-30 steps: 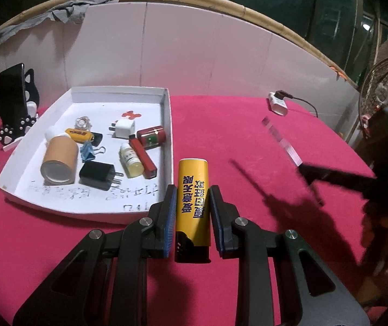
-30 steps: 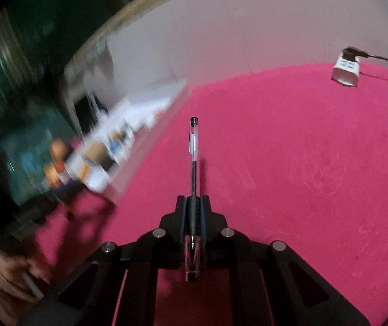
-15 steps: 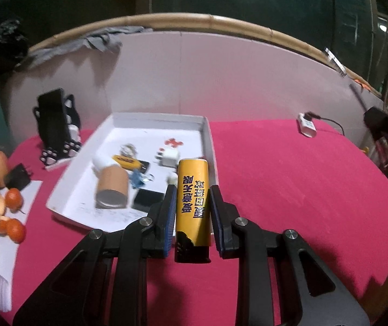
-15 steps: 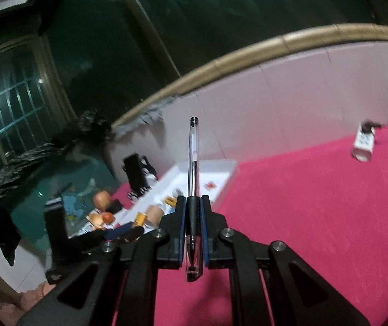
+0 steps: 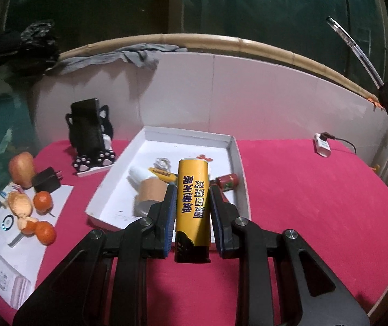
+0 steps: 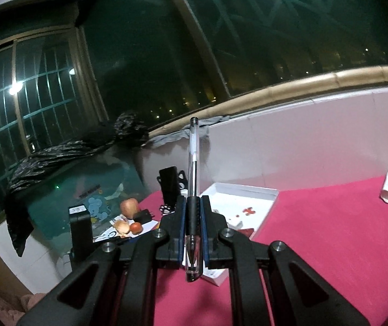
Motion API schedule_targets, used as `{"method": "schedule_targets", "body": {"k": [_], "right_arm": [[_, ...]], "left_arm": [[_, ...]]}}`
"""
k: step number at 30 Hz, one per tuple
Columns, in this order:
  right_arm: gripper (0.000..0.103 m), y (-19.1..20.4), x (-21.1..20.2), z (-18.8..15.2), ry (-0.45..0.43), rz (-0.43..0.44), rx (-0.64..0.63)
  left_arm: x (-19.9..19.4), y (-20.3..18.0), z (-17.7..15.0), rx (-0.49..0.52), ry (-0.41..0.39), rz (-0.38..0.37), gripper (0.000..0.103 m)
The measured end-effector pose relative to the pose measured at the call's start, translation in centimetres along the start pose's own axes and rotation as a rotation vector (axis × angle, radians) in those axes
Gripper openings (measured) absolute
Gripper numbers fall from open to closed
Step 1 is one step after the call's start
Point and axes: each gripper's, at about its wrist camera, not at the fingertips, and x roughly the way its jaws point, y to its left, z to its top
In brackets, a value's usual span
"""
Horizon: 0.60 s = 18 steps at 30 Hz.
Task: Organize rigid objects
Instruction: 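Carry the yellow lighter and black pen over the white tray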
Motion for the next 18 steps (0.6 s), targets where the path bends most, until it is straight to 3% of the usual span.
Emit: {"method": "schedule_targets", "body": {"k": [18], "right_arm": [[0.007, 3.1, 5.0, 1.4, 0.052, 0.07, -0.046]], "left_arm": [[-1.4, 5.6, 2.3, -0.039, -0.07, 0.096, 0.023]]}}
